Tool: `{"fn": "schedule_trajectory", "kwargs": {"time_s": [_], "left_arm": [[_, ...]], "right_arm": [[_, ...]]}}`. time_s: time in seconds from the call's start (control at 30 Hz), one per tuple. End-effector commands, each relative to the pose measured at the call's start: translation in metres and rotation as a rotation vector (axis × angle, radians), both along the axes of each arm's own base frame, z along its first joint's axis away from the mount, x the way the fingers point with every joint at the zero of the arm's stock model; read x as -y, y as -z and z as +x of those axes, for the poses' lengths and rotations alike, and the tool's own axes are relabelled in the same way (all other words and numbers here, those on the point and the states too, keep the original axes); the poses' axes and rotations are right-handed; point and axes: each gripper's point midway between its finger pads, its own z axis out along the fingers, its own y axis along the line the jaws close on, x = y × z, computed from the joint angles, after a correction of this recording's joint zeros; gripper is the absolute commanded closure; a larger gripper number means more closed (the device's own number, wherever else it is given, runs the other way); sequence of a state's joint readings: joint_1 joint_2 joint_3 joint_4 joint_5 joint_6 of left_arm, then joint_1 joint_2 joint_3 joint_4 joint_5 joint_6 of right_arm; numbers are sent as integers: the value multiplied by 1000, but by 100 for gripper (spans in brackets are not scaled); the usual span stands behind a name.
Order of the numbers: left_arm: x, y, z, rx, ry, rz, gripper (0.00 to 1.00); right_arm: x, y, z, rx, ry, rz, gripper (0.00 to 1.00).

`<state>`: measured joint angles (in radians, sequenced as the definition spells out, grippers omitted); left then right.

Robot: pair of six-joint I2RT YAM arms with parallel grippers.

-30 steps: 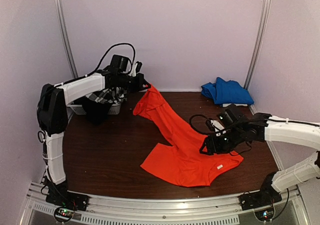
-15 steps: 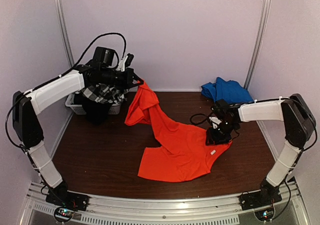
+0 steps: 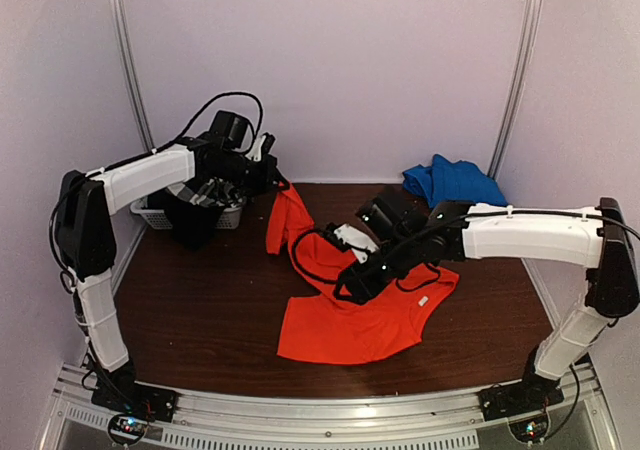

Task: Fold and stack the mixed laundry pile
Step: Pick up the crumpled T-shirt from the center of the board.

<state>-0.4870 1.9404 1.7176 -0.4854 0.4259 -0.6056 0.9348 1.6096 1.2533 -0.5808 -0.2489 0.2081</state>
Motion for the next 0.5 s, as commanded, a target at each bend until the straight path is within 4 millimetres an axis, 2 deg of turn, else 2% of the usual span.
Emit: {"fn": "schedule_trajectory", "kwargs": {"time_s": [0.0, 0.07, 0.17, 0.23, 0.47], "left_arm": [[-4, -9, 6, 33, -16, -20, 100], [-5, -4, 3, 23, -8, -11, 100], [-7, 1, 0, 15, -1, 1, 100], [-8, 3, -1, 11, 0, 2, 100], [-11, 13, -3, -4, 3, 19, 100]], "right_arm": [[-31, 37, -46, -61, -148, -72, 46], [-42, 52, -65, -76, -204, -108, 48], [-44, 77, -81, -90, -235, -178, 49], [-40, 88, -84, -91, -226, -214, 50], [-14, 101, -97, -116, -225, -281, 42]]}}
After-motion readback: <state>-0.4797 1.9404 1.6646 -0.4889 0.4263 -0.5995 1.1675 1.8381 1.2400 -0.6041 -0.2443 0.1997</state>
